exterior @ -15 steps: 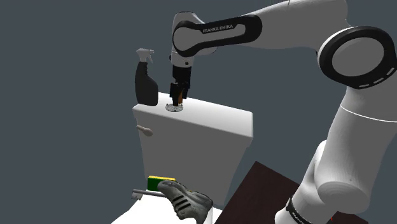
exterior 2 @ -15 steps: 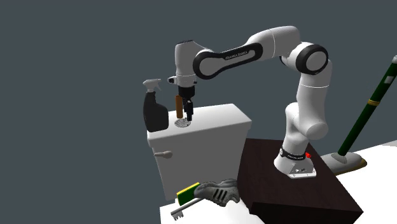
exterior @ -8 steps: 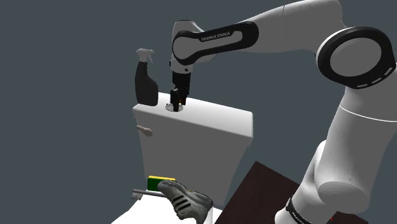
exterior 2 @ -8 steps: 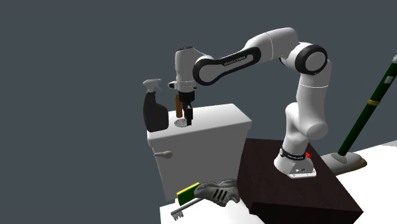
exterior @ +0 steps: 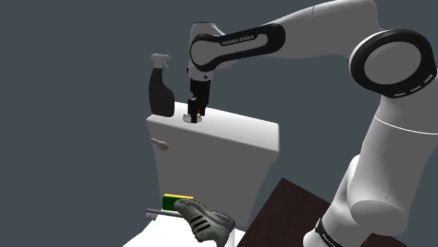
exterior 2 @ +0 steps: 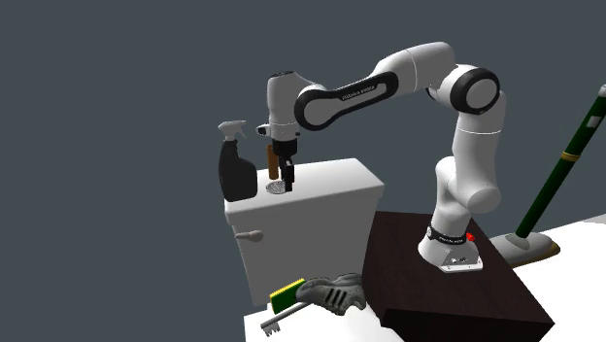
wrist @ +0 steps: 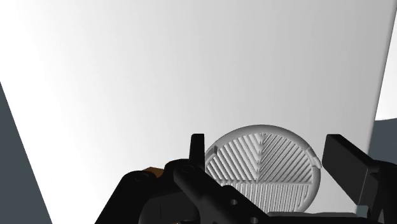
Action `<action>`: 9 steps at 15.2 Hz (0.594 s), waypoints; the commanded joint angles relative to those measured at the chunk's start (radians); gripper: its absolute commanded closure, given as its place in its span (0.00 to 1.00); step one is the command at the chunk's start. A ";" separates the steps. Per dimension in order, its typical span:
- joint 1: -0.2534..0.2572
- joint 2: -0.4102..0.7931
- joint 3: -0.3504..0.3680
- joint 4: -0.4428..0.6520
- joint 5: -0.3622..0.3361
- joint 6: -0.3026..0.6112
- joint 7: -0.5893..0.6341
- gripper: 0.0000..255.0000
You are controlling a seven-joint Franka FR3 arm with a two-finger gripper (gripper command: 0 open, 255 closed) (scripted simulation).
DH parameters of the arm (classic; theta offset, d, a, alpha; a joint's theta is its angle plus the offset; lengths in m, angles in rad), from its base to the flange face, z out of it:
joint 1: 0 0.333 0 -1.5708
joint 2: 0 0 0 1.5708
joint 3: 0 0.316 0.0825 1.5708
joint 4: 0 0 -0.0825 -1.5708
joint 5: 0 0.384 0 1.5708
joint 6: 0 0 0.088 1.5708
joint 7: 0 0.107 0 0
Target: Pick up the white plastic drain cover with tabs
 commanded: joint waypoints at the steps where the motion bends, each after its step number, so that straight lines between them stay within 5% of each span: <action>1: 0.000 -0.003 0.000 0.009 0.000 -0.014 0.001 1.00; 9: 0.000 -0.008 0.000 0.110 -0.001 -0.120 0.004 1.00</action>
